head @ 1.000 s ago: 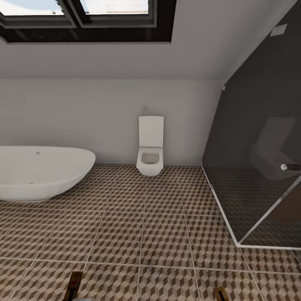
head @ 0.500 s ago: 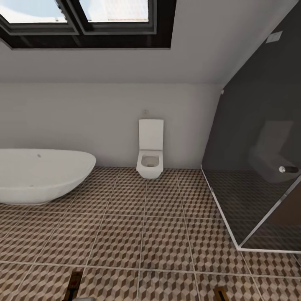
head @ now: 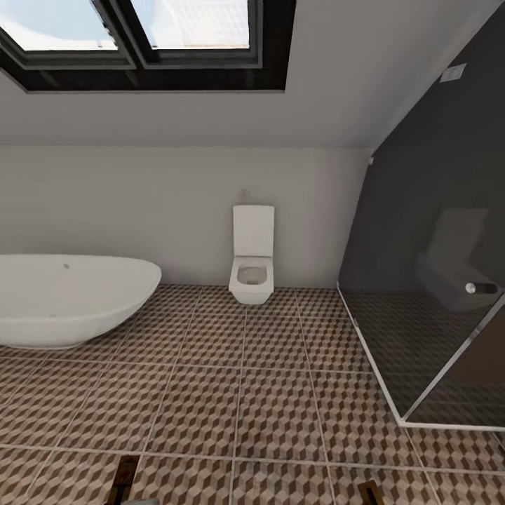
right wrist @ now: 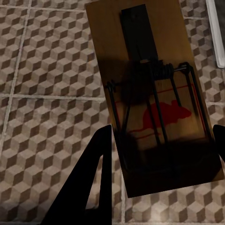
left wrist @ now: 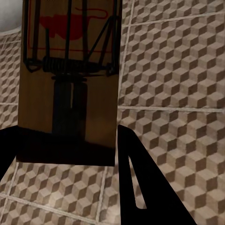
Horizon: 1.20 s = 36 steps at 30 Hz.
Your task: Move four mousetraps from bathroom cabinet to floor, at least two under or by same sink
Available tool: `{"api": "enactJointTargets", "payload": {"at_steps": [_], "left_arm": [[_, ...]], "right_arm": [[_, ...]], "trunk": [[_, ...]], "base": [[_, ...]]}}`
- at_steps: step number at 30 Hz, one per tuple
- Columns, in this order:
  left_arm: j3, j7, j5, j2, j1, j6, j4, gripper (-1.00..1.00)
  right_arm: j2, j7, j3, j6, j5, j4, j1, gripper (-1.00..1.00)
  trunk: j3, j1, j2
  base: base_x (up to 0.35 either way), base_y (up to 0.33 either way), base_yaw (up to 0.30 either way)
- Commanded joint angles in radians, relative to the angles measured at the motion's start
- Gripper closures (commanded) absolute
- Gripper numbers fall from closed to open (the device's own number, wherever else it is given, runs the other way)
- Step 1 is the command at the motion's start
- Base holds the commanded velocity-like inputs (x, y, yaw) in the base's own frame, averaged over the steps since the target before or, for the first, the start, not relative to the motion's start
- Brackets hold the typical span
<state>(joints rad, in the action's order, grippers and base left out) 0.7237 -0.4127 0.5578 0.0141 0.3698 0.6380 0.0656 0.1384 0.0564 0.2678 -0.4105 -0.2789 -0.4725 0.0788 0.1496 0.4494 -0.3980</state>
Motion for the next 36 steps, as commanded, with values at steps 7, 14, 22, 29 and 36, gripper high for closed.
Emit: {"api": "enactJointTargets", "payload": {"at_steps": [7,14,22,29,36], "left_arm": [[0.008,-0.009,-0.001,0.001,0.001,0.001,0.003,1.00],[0.008,-0.008,-0.001,0.001,0.001,0.000,0.003,1.00],[0.008,-0.008,-0.001,0.001,0.001,0.000,0.004,1.00],[0.008,-0.008,-0.001,0.001,0.001,0.000,0.004,1.00],[0.008,-0.008,-0.001,0.001,0.001,0.000,0.004,1.00]], "right_arm": [[0.001,0.004,0.008,-0.004,-0.010,0.000,0.001,1.00],[0.001,0.003,0.008,-0.004,-0.010,0.000,0.001,1.00],[0.001,0.003,0.009,-0.004,-0.010,0.005,0.001,1.00],[0.001,0.004,0.009,-0.004,-0.010,0.006,0.001,1.00],[0.001,0.003,0.009,-0.004,-0.010,0.006,0.001,1.00]], "trunk": [[-0.009,0.001,-0.002],[-0.020,0.001,-0.002],[-0.033,0.001,-0.002],[-0.044,0.001,-0.002],[-0.055,0.001,-0.002]], "base": [[0.000,0.000,0.000],[0.000,0.000,0.000],[0.000,0.000,0.000],[0.000,0.000,0.000],[0.000,0.000,0.000]]}}
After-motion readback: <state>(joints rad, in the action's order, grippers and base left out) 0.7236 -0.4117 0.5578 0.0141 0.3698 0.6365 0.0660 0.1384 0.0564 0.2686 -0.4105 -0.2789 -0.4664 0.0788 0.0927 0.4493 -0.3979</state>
